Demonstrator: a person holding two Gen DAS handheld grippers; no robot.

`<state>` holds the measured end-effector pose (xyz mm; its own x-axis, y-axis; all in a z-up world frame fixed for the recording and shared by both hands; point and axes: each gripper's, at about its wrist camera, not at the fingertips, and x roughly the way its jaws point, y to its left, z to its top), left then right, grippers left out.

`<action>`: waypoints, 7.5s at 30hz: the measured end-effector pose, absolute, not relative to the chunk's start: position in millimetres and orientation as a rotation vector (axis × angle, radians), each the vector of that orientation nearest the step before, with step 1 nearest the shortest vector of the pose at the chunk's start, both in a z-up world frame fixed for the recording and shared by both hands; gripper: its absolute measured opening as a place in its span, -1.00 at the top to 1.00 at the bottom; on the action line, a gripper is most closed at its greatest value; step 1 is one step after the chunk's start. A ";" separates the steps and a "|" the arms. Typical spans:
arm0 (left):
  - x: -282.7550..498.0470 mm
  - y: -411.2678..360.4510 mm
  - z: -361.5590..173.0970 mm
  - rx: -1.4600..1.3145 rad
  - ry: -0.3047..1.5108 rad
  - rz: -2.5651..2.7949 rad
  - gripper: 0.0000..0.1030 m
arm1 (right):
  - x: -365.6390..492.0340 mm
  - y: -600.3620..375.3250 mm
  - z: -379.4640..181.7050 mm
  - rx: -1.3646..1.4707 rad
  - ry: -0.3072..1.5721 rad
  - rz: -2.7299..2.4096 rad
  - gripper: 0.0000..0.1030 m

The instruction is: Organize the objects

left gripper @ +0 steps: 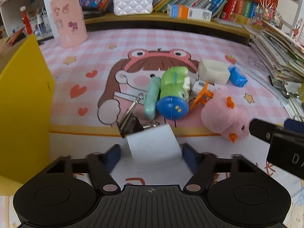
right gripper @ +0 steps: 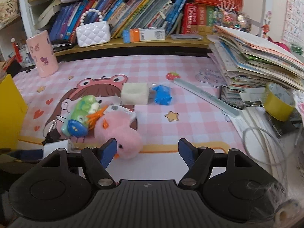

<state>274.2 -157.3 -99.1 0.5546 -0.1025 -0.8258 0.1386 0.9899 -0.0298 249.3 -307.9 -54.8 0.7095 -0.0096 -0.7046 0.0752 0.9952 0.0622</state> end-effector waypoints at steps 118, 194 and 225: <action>35.1 180.8 16.1 -0.242 0.642 0.015 -0.06 | 57.5 15.0 40.9 -0.055 0.585 0.422 0.26; 130.6 179.9 28.9 -0.150 0.594 0.210 -0.80 | 197.9 19.5 42.9 -0.147 0.533 0.343 -0.30; 4.0 148.6 -16.3 -0.111 0.769 0.133 -0.87 | 25.6 -8.6 -13.8 -0.145 0.694 0.264 -0.39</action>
<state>4.0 148.6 -16.3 0.7110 0.0795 -0.6987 -0.1605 0.9857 -0.0512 25.6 -8.6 -13.8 0.7374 0.1912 -0.6479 -0.2874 0.9568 -0.0448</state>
